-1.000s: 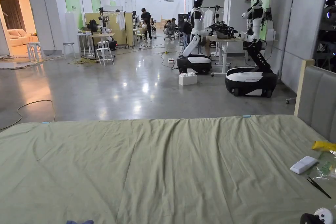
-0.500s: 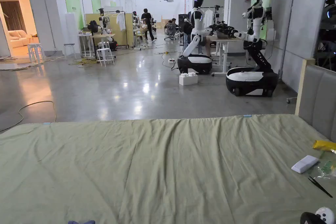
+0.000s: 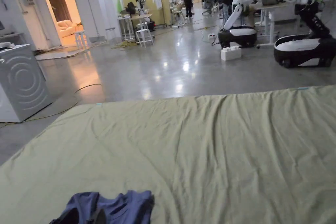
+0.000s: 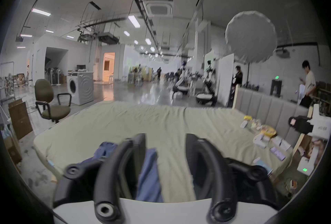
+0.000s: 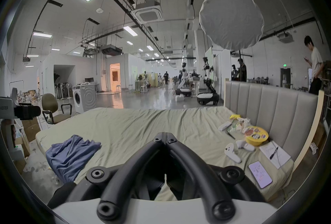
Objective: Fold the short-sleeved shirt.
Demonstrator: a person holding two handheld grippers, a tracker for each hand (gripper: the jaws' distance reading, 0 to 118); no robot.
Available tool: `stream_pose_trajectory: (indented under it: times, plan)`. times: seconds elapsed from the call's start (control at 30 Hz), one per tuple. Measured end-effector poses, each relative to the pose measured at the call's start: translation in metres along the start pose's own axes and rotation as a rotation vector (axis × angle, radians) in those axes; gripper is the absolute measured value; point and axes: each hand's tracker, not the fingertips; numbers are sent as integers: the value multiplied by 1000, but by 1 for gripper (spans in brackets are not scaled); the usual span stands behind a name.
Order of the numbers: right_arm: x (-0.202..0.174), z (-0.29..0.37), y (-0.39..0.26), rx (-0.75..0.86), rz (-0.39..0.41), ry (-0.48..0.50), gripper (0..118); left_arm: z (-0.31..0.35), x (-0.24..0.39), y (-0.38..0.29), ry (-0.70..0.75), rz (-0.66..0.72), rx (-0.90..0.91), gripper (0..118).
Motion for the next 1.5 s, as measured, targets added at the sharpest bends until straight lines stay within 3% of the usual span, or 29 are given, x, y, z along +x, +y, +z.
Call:
stream_pose_trajectory:
  times: [0.13, 0.2, 0.3, 0.53, 0.67, 0.83, 0.87, 0.93, 0.97, 1.0, 1.07, 1.13, 1.3, 1.5]
  plan:
    - [2, -6, -14, -56, -31, -30, 0, -41, -36, -27, 77, -3, -145, 77]
    - [5, -9, -21, -109, -89, -32, 0, -67, -50, -42, 71, 20, -213, 86]
    - [4, -15, -24, -124, -63, -39, 0, -116, -68, -69, 71, 33, -304, 102]
    - [-4, -26, -45, -261, -85, -44, 1, -240, -94, -133, 153, -57, -507, 102]
    - [-9, -32, -58, -329, -50, -69, 0, -275, -115, -158, 218, 8, -609, 85]
    - [-10, -44, -65, -374, -69, -65, 1, -289, -132, -176, 258, 123, -623, 79]
    - [-11, -46, -66, -379, -68, -62, 1, -288, -125, -175, 268, 86, -622, 70]
    - [-13, -49, -66, -379, -66, -55, 0, -291, -118, -172, 235, 12, -637, 40]
    - [-13, -50, -65, -377, -68, -49, 1, -290, -111, -166, 240, -10, -638, 15]
    - [-14, -50, -64, -374, -72, -43, 1, -291, -109, -165, 243, -8, -650, 9]
    - [-15, -47, -61, -358, -82, -37, 1, -299, -111, -162, 277, -10, -683, 9]
    - [-14, -41, -57, -332, -92, -27, 1, -301, -119, -154, 271, 87, -695, 9]
    - [-5, -20, -55, -286, -38, -12, 0, -266, -147, -83, 237, 425, -433, 9]
    - [19, -1, -66, -315, -71, -75, 1, -259, -116, 20, 135, 235, -240, 8]
